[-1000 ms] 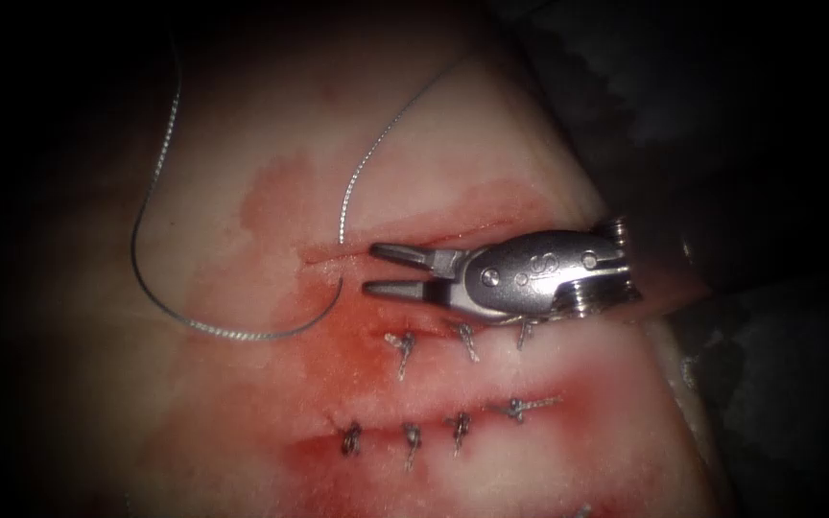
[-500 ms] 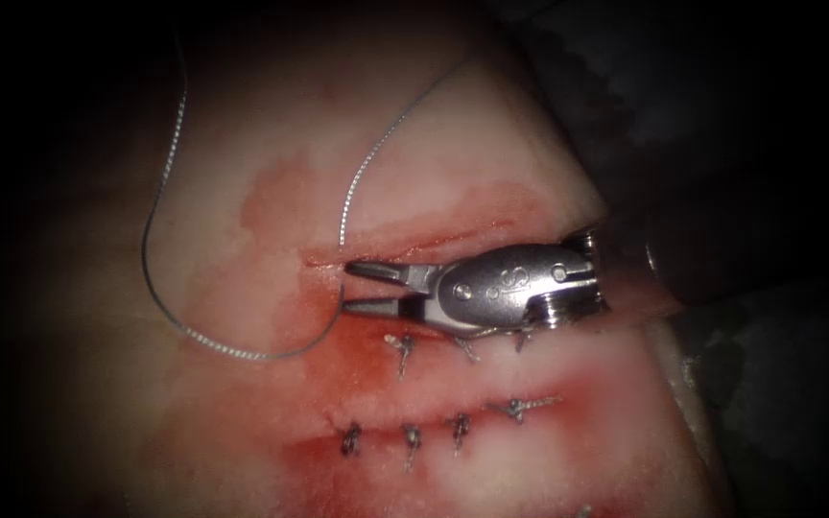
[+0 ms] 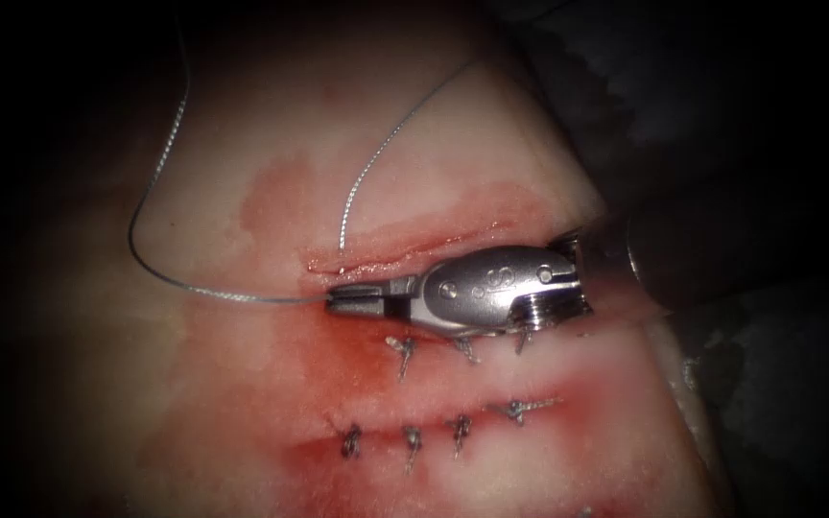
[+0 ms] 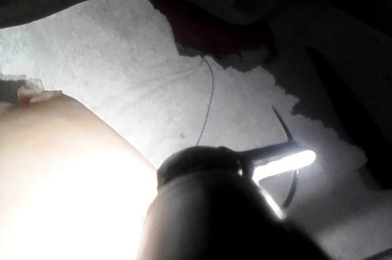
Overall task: Wound Closure
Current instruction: Pull the thread completely through the tissue using the right gripper, leaving a short tail at the top half of the tissue
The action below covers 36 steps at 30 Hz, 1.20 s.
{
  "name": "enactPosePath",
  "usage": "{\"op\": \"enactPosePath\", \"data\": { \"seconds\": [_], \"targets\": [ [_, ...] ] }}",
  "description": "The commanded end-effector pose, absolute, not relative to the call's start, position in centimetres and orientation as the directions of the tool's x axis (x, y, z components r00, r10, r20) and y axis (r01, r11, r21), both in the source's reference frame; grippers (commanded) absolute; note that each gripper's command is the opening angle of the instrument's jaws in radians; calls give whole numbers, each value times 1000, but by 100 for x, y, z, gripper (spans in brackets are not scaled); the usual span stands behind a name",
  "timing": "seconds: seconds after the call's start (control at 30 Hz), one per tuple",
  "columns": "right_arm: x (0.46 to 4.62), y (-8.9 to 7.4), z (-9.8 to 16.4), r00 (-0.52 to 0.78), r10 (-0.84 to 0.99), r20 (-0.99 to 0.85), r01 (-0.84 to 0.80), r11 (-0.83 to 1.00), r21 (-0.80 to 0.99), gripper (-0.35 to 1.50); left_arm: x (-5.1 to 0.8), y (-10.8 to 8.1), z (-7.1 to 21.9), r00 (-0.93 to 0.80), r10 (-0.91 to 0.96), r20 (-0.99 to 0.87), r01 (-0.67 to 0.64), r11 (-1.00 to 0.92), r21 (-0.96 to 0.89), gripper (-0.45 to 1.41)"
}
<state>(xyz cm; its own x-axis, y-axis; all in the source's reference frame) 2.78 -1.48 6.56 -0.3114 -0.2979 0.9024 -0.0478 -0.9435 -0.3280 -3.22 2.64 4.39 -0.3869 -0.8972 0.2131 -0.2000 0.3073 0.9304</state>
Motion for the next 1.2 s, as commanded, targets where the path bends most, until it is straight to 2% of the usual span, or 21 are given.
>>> {"op": "enactPosePath", "data": {
  "seconds": [0.03,0.17,0.37,0.67,0.83,0.97,1.0,1.03,1.07,1.1,1.2],
  "targets": [
    [278,-151,656,-310,-313,898,-51,-937,-344,-35,-327,273,441,-387,-896,217,-201,312,929,-45],
    [253,-146,644,-310,-360,880,-58,-917,-396,-35,-328,272,442,-387,-896,218,-201,312,928,-45],
    [182,-128,609,-314,-431,846,-65,-879,-472,-35,-328,270,447,-365,-903,229,-181,310,934,-45],
    [87,-114,569,-318,-495,809,44,-860,-509,-35,-332,265,464,-340,-907,250,-144,313,939,-45],
    [35,-105,556,-369,-503,781,123,-860,-496,-35,-336,262,465,-329,-909,256,-127,312,942,-45],
    [16,-102,553,-375,-526,764,193,-850,-490,-35,-339,260,466,-330,-908,258,-125,313,941,-45],
    [16,-101,553,-374,-532,760,213,-846,-488,-25,-339,260,466,-331,-908,259,-125,314,941,-45],
    [19,-100,554,-383,-501,776,230,-865,-445,22,-340,259,466,-332,-909,253,-124,307,943,-45],
    [21,-99,554,-374,-489,788,239,-872,-427,51,-340,259,465,-332,-909,253,-124,307,943,-45],
    [25,-97,553,-349,-447,824,250,-891,-378,101,-340,259,465,-327,-912,247,-131,303,944,-45],
    [35,-90,548,-291,-429,855,299,-890,-345,118,-338,256,466,-305,-925,224,-164,283,945,-45]
  ]
}}
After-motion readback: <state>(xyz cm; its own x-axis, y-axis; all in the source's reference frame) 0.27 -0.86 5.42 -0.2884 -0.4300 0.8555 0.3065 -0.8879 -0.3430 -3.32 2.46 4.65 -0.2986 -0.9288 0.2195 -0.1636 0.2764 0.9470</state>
